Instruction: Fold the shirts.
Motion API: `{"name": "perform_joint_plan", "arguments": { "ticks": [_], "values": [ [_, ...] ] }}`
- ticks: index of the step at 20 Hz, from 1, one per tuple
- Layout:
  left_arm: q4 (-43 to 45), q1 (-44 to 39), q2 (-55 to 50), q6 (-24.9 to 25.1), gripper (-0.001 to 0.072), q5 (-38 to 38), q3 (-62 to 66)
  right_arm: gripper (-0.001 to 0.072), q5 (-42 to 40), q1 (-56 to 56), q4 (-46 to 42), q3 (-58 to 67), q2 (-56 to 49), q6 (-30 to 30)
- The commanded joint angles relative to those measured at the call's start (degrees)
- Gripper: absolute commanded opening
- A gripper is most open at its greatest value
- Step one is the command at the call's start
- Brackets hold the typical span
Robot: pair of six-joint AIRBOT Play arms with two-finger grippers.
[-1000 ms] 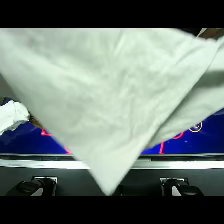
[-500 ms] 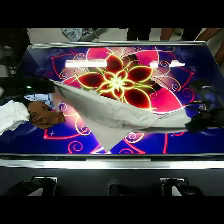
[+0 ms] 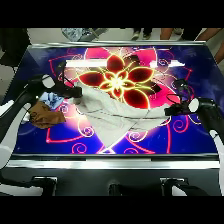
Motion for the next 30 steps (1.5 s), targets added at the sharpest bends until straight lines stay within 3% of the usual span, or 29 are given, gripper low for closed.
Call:
{"name": "perform_joint_plan", "arguments": {
  "ticks": [1, 2, 4, 7, 10, 15, 17, 21, 23, 26, 29, 30],
  "values": [
    [-6.6, 0.5, -3.5, 3.15, 0.0422, -10.78, 1.4, 0.0061, -2.62, 0.04, 2.16, -0.26, -2.67, 0.55],
    [-6.62, 1.38, -2.67, 3.93, 0.0424, -13.77, 1.4, 0.0061, -1.2, 0.04, 1.99, -0.26, -2.38, -1.44],
    [-6.69, 3.8, 0.57, 3.87, 0.072, -19.45, 1.4, 0.0061, 2.6, 0.04, 2.01, -0.28, -2.16, -4.24],
    [-6.78, 5.33, 6.45, 3.82, 0.072, -23.1, -1.38, 0.0061, 7.87, 0.04, 1.33, -0.28, -2.16, -7.34],
    [-9.55, 1.68, 12.87, 2.93, 0.072, -21.33, -14.8, 0.0061, 9.4, 0.04, 1.09, -0.28, -2.16, -7.61],
    [-26.8, -11.08, 16.0, 1.2, 0.072, -0.15, -39.21, 0.0061, 11.17, 0.04, 1.16, -0.28, -2.16, -7.61],
    [-31.52, -15.67, 15.3, 0.76, 0.072, 8.61, -42.49, 0.0061, 12.26, 0.04, 1.16, -0.28, -2.16, -7.63],
    [-38.8, -20.35, 11.13, 0.83, 0.0695, 16.92, -42.84, 0.0061, 12.52, 0.04, 1.18, -0.28, -2.16, -7.61],
    [-41.07, -21.51, 9.53, 0.81, 0.049, 20.06, -42.82, 0.0061, 12.55, 0.04, 1.2, -0.28, -2.16, -7.61],
    [-41.77, -21.07, 8.98, 3.15, 0.0051, 21.07, -41.94, 0.006, 12.24, 0.04, 1.18, -0.26, -1.66, -7.61],
    [-39.76, -17.03, 11.89, 12.39, 0.0033, 15.32, -35.93, 0.006, 9.53, 0.04, 0.61, 1.05, 2.75, -7.61],
    [-36.39, -15.37, 14.38, 13.35, 0.0032, 13.66, -32.57, 0.006, 8.39, 0.04, 0.0, 2.86, 5.05, -7.61]
  ]
}}
